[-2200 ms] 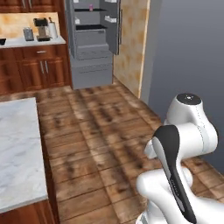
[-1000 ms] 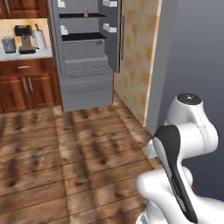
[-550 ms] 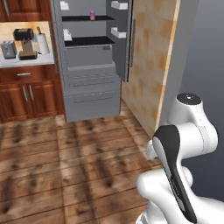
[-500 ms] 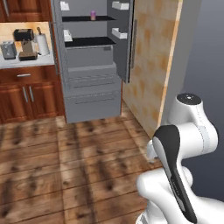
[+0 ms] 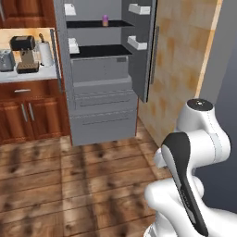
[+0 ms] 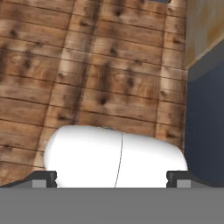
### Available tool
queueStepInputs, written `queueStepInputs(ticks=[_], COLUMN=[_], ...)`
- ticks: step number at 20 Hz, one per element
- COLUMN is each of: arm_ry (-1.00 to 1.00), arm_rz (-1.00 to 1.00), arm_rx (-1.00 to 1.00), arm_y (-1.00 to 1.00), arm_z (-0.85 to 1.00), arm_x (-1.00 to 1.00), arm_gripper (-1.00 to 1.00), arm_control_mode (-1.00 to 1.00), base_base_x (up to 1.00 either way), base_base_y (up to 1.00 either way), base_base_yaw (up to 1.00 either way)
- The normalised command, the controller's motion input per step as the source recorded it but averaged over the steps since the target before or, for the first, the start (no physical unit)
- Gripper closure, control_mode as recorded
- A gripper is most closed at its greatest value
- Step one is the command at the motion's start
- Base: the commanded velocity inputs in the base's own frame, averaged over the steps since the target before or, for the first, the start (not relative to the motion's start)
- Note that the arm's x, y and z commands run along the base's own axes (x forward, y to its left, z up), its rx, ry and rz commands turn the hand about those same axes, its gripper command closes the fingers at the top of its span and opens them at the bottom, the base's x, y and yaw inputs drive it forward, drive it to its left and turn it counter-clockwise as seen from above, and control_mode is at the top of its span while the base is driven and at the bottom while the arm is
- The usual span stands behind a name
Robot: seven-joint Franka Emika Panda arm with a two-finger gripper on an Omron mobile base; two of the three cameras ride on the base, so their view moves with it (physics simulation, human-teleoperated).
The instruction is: Open the fridge, grab two sodas, and place both sodas inside the bowl with ice on the dining counter.
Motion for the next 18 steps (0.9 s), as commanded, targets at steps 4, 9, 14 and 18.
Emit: queueStepInputs(ticks=[4, 9, 14, 18], arm_ry=[0.00, 0.00, 0.00, 0.00], arm_rz=[0.00, 0.00, 0.00, 0.00], arm_rx=[0.00, 0.00, 0.00, 0.00], arm_y=[0.00, 0.00, 0.00, 0.00], arm_z=[0.00, 0.00, 0.00, 0.00], arm_x=[0.00, 0.00, 0.00, 0.00], arm_gripper=[-1.00, -1.00, -1.00, -1.00], arm_control_mode=[1.00, 1.00, 1.00, 1.00], base_base_x=[1.00, 1.00, 0.99, 0.96], base_base_y=[-0.37, -0.31, -0.11, 0.00], base_base_yaw=[0.04, 0.01, 0.00, 0.00])
